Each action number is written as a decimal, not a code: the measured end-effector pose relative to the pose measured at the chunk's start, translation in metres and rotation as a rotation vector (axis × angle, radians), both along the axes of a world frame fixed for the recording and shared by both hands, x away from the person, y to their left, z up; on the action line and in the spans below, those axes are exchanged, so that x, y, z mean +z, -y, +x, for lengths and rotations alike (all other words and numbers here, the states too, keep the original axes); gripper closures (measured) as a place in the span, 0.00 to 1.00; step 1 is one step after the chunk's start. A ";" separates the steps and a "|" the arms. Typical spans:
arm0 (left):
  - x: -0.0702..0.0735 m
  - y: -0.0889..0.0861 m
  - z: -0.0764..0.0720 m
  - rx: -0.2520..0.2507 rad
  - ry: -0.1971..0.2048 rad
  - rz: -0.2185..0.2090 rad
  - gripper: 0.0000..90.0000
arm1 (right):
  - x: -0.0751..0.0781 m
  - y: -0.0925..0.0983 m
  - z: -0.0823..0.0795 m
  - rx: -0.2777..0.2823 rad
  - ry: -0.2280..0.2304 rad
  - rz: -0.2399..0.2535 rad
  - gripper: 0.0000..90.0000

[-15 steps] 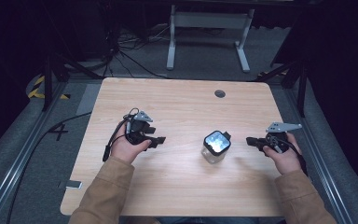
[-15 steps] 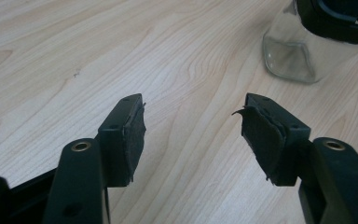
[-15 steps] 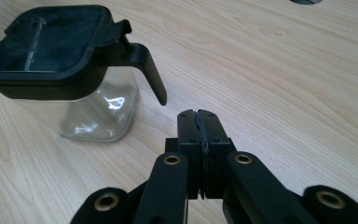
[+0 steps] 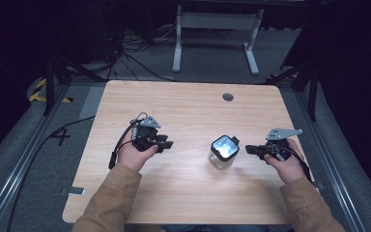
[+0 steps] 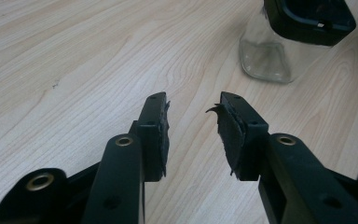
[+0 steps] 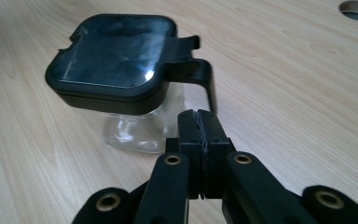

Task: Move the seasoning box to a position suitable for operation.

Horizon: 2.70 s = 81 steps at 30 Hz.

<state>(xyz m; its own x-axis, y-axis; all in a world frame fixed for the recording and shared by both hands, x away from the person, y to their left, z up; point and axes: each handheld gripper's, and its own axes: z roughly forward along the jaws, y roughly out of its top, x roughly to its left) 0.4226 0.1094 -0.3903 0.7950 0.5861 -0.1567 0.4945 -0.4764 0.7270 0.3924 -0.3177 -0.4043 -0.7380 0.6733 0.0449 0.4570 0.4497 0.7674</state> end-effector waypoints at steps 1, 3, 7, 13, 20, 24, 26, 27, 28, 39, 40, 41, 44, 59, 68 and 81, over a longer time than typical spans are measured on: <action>0.000 0.000 0.000 0.000 0.000 0.000 0.72 | 0.000 0.000 0.000 0.000 0.000 0.000 1.00; -0.001 0.003 0.000 -0.003 -0.005 -0.013 0.73 | -0.001 -0.006 0.000 0.003 -0.001 -0.007 1.00; -0.002 0.005 0.000 -0.007 -0.003 -0.007 0.76 | -0.005 -0.011 0.003 0.010 -0.009 -0.024 1.00; -0.004 0.009 0.000 -0.013 0.004 -0.002 0.79 | -0.006 -0.013 0.005 0.008 -0.013 -0.035 1.00; -0.004 0.011 0.000 -0.002 0.006 -0.019 0.80 | -0.006 -0.015 0.011 -0.017 -0.012 -0.036 1.00; -0.005 0.013 0.000 -0.003 0.015 -0.020 0.81 | -0.004 -0.015 0.009 -0.038 -0.010 -0.026 1.00; -0.006 0.016 0.000 0.000 0.007 -0.058 0.83 | -0.001 -0.013 0.005 -0.050 -0.002 -0.022 1.00; -0.007 0.018 0.001 -0.006 0.012 -0.076 0.84 | 0.000 -0.012 0.002 -0.050 0.002 -0.018 1.00; -0.009 0.022 0.003 -0.005 0.020 -0.097 0.86 | 0.001 -0.010 -0.001 -0.050 0.001 -0.013 1.00; -0.027 0.080 0.027 -0.087 -0.020 -0.135 0.99 | -0.004 -0.007 -0.025 -0.057 -0.020 0.000 1.00; -0.030 0.085 0.030 -0.093 -0.026 -0.137 0.99 | -0.004 -0.006 -0.027 -0.055 -0.020 0.002 1.00; -0.032 0.089 0.033 -0.097 -0.029 -0.145 0.99 | -0.005 -0.005 -0.029 -0.056 -0.018 -0.003 1.00; -0.039 0.102 0.038 -0.110 -0.053 -0.157 1.00 | -0.006 -0.001 -0.034 -0.067 -0.023 0.003 1.00; -0.042 0.122 0.037 -0.193 -0.057 -0.134 0.99 | -0.006 0.005 -0.047 -0.084 -0.023 0.021 1.00; -0.040 0.126 0.029 -0.233 -0.050 -0.105 0.99 | -0.004 0.014 -0.047 -0.103 -0.017 0.033 1.00; -0.035 0.137 0.000 -0.333 -0.061 -0.062 0.99 | -0.003 0.018 -0.045 -0.115 -0.012 0.049 1.00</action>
